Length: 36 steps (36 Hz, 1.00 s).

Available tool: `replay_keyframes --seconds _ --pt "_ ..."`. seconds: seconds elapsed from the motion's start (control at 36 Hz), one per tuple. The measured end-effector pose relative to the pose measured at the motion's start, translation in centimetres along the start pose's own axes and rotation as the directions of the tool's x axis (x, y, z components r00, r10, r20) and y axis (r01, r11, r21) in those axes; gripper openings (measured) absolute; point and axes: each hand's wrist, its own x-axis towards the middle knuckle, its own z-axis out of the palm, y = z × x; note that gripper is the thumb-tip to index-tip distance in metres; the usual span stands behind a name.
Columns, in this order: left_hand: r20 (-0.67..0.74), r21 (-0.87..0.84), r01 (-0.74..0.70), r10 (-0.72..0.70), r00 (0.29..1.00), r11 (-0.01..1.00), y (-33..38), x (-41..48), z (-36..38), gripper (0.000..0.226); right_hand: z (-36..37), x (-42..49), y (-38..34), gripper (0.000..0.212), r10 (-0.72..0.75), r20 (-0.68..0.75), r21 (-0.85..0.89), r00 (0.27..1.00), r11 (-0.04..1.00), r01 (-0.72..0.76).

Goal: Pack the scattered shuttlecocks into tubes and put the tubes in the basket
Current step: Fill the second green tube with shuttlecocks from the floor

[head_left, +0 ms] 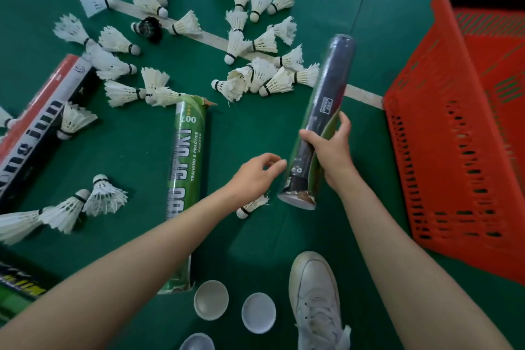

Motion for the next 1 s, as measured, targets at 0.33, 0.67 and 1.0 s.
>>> replay_keyframes --seconds 0.33,0.67,1.0 --pt "-0.085 -0.831 -0.006 -0.116 0.990 0.556 0.8 -1.6 -6.3 0.046 6.2 -1.8 -6.5 0.043 0.001 0.507 -0.004 0.862 1.000 0.002" --pt "-0.218 -0.814 -0.093 -0.154 0.964 0.573 -3.3 -3.7 -9.3 0.032 9.2 -3.4 -6.6 0.051 0.014 0.690 -0.059 0.723 0.998 0.037" --pt "-0.276 -0.928 -0.145 -0.374 0.885 0.342 -5.1 -4.7 -15.7 0.068 9.5 -4.0 -4.8 0.050 0.147 0.826 -0.241 0.544 0.965 0.104"
